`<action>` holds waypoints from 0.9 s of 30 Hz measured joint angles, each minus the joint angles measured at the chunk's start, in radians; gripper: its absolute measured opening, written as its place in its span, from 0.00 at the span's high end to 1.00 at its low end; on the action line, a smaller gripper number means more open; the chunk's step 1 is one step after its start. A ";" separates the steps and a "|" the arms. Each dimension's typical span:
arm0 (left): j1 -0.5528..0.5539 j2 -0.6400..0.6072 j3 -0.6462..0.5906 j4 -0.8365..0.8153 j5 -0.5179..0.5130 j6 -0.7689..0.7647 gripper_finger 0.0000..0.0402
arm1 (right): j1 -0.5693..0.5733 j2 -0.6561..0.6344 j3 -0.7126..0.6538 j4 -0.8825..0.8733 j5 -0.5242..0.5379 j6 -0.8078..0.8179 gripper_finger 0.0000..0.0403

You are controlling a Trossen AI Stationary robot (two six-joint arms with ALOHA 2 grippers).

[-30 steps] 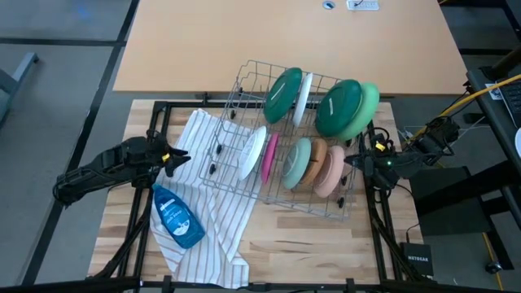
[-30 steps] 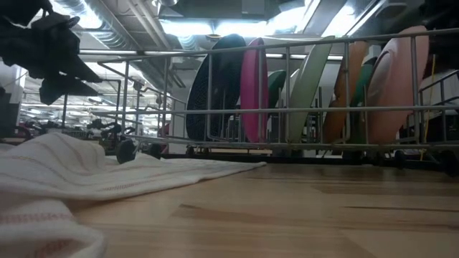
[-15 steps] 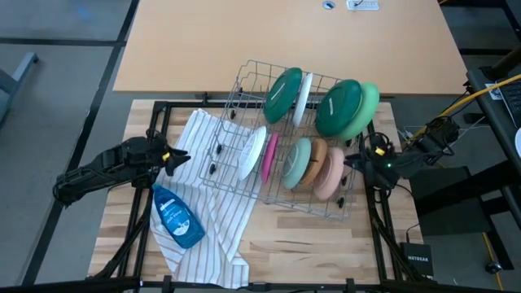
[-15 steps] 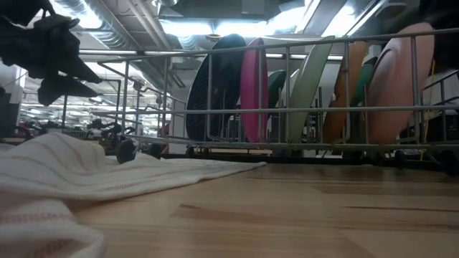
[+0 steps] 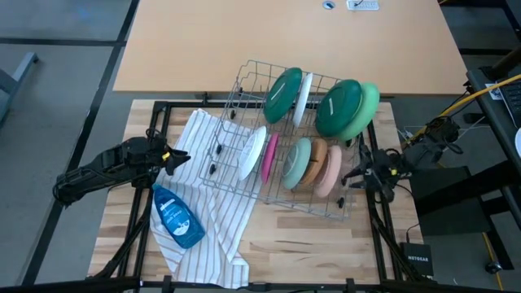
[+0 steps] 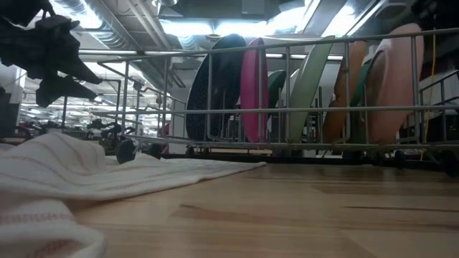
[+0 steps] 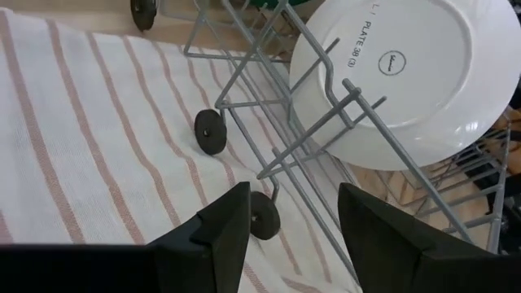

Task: Sort dishes
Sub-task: Return to Home Position

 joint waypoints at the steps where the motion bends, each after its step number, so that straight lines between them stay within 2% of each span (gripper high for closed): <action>1: 0.000 0.000 0.000 0.000 0.000 0.009 0.56 | 0.000 0.000 0.000 0.024 -0.023 -0.021 0.60; 7: 0.000 0.000 0.000 0.000 0.000 0.039 0.56 | 0.000 0.000 0.000 0.110 -0.169 -0.123 0.60; 15: 0.000 0.000 0.000 0.000 0.000 0.045 0.56 | 0.000 -0.001 -0.002 0.131 -0.181 -0.223 0.60; 18: 0.000 0.000 0.000 0.000 0.000 0.045 0.56 | -0.003 -0.038 -0.052 0.151 -0.219 -0.217 0.60; 23: 0.000 0.000 0.000 0.000 0.000 0.044 0.56 | -0.066 -0.218 -0.193 0.272 -0.443 -0.012 0.60; 27: 0.000 0.000 0.000 0.000 0.000 0.044 0.56 | -0.163 -0.308 -0.273 0.328 -0.604 0.041 0.60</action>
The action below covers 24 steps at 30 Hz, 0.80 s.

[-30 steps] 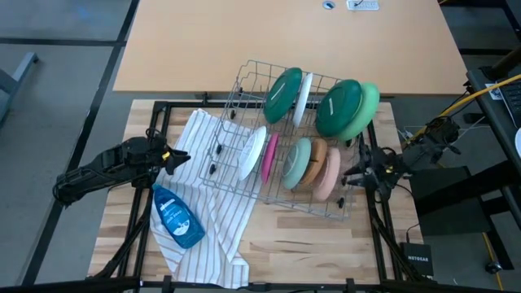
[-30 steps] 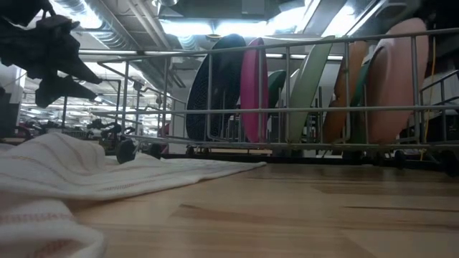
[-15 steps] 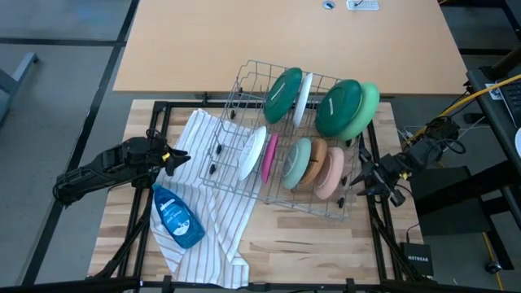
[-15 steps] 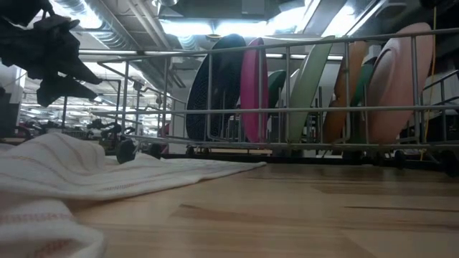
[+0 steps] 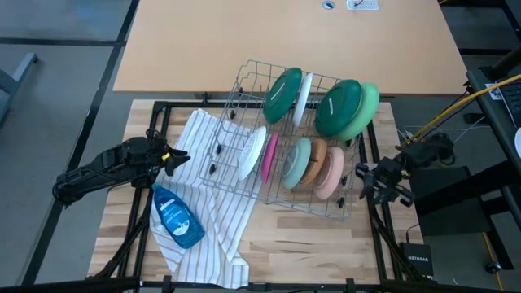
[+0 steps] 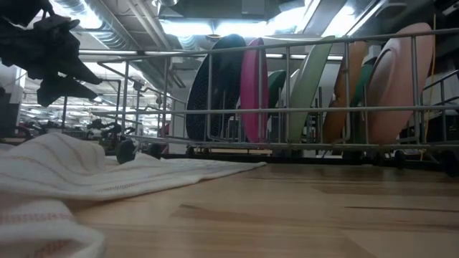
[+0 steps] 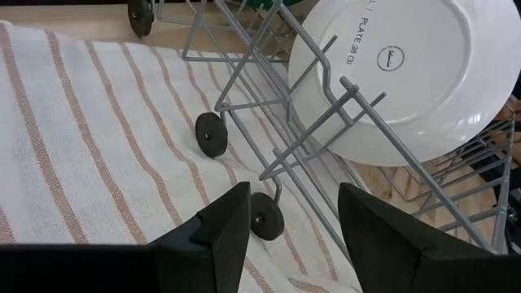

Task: Sort dishes
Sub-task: Return to Home Position

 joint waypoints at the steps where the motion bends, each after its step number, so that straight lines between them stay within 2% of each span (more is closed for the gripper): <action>1: 0.000 0.000 0.000 0.001 0.000 0.000 0.56 | -0.026 0.002 -0.007 0.015 -0.018 -0.002 0.60; 10: 0.000 0.001 0.001 -0.042 0.000 -0.001 0.56 | -0.205 0.001 -0.100 0.008 -0.147 -0.062 0.60; 16: 0.000 0.001 0.001 -0.075 0.000 -0.007 0.56 | -0.218 0.001 -0.160 -0.044 -0.203 0.027 0.60; 24: 0.000 0.001 0.001 -0.112 0.000 -0.007 0.56 | -0.218 0.000 -0.179 -0.041 -0.174 0.041 0.60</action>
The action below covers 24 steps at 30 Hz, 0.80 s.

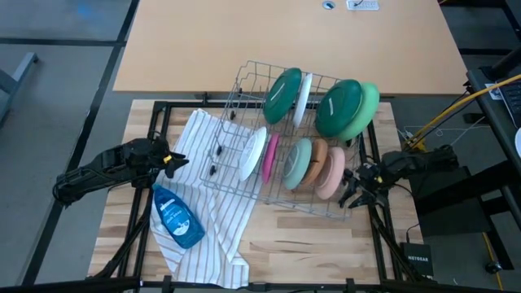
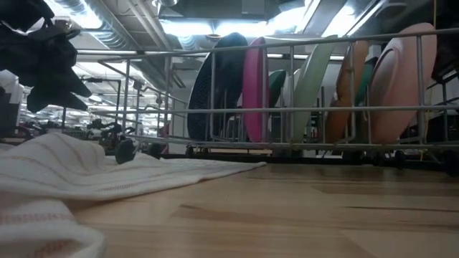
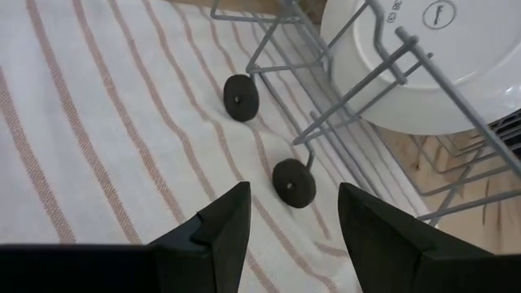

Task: Sort dishes
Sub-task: Return to Home Position

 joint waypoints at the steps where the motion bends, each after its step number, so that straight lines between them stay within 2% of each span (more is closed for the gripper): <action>1: 0.000 0.000 0.000 -0.002 0.000 0.000 0.56 | 0.000 0.001 -0.006 0.007 0.013 -0.008 0.60; 5: 0.000 0.000 0.000 -0.011 0.000 0.000 0.56 | 0.001 0.001 -0.004 0.063 0.046 -0.014 0.60; 11: 0.000 0.000 0.000 -0.018 0.000 0.000 0.56 | 0.001 0.001 -0.005 0.056 0.102 -0.016 0.60; 24: 0.000 0.000 0.000 -0.018 0.000 0.000 0.56 | 0.001 0.001 -0.004 0.060 0.108 -0.019 0.60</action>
